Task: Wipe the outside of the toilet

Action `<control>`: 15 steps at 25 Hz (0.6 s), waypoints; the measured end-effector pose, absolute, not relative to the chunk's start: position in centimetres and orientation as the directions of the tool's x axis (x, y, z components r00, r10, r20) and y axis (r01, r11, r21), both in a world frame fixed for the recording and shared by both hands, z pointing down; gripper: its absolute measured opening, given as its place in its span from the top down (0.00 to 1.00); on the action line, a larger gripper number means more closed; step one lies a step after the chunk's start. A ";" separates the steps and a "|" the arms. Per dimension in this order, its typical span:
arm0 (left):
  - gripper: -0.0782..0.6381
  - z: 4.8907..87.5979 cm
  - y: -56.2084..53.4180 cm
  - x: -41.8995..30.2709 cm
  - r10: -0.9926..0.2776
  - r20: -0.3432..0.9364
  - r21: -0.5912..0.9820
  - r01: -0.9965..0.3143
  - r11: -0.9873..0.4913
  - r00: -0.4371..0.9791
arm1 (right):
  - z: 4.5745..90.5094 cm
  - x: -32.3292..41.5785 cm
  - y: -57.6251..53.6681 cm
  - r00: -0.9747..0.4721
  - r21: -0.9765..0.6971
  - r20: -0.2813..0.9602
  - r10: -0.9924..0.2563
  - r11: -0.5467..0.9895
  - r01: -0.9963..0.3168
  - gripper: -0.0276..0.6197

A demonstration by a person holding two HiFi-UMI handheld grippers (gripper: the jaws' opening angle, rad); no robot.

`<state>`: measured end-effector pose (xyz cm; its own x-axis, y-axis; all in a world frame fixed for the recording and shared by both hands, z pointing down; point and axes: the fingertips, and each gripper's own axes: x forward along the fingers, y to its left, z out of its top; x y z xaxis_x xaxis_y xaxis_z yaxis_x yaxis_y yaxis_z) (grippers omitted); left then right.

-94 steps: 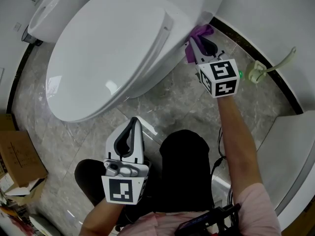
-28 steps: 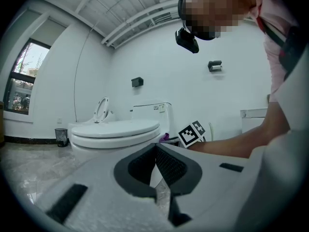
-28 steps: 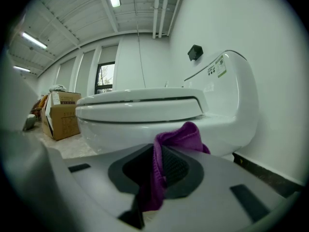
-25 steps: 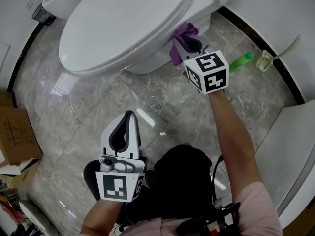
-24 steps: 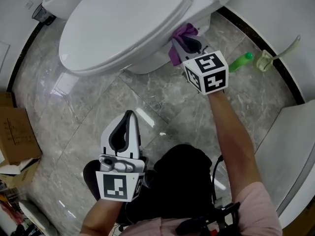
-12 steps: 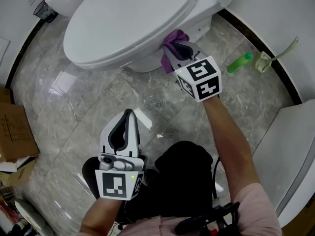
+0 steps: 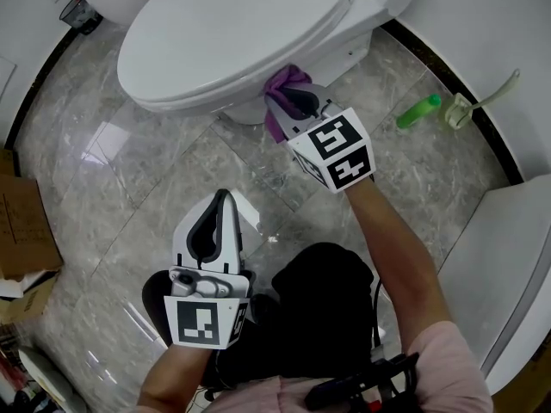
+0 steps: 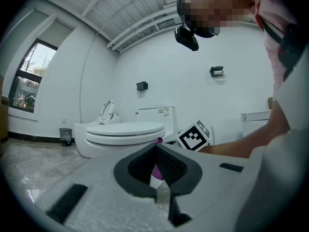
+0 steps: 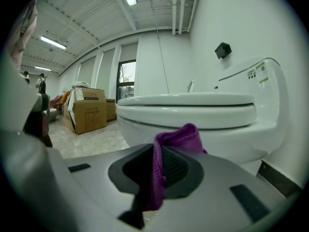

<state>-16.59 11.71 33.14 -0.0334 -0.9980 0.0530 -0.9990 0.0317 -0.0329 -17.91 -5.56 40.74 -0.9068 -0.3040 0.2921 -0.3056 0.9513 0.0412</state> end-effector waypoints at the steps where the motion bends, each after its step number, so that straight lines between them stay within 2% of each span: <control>1: 0.88 33.1 11.9 -16.8 -0.998 0.052 -0.032 -0.999 0.034 -0.035 | 40.7 -18.4 -5.0 -0.909 0.045 0.297 -0.291 0.956 -0.291 0.87; 6: 0.88 33.1 12.6 -17.7 -0.998 0.048 -0.028 -0.998 0.050 -0.051 | 40.9 -21.2 -1.5 -0.926 0.046 0.317 -0.204 0.979 -0.200 0.87; 12: 0.88 32.7 13.6 -18.9 -0.995 0.039 -0.032 -0.995 0.094 -0.095 | 40.5 -25.2 5.8 -0.950 0.013 0.308 0.047 0.998 0.054 0.87; 15: 0.88 32.9 14.2 -19.4 -0.993 0.047 -0.035 -0.994 0.107 -0.109 | 39.2 -25.5 7.8 -0.960 -0.007 0.254 0.115 0.993 0.117 0.87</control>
<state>-19.37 14.23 32.94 -0.1085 -0.9930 0.0475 -0.9936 0.1069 -0.0355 -25.46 7.80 39.18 -0.9604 0.1153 0.2537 0.1173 0.9931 -0.0074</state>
